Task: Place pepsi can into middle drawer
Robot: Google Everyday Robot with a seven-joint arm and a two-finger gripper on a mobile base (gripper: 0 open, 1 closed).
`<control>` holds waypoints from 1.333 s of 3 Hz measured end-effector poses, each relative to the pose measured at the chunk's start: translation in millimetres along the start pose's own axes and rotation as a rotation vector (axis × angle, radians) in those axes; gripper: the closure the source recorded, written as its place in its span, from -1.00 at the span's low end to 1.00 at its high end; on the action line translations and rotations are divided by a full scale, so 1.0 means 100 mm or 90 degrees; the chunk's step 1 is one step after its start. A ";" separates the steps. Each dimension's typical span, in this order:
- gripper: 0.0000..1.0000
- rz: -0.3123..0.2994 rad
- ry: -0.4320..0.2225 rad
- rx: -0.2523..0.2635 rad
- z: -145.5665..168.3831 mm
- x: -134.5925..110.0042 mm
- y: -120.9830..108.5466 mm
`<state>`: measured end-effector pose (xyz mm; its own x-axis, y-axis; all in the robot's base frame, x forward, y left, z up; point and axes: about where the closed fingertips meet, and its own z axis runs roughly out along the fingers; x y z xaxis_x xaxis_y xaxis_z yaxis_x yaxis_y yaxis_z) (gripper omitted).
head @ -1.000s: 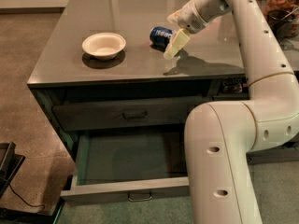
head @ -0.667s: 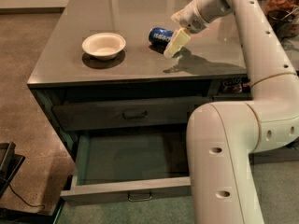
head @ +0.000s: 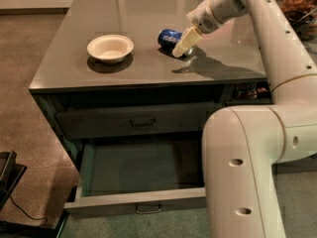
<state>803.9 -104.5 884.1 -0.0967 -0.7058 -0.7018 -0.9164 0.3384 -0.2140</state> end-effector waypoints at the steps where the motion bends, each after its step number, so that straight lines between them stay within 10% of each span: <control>1: -1.00 0.031 -0.001 0.021 -0.01 0.04 -0.04; 4: -1.00 0.108 -0.027 0.035 0.16 0.26 0.27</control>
Offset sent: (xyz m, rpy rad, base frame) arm -0.0467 -0.0010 -0.0310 0.0733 0.0191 -0.1648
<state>782.8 -104.1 848.8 -0.2308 -0.6091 -0.7588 -0.8658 0.4844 -0.1254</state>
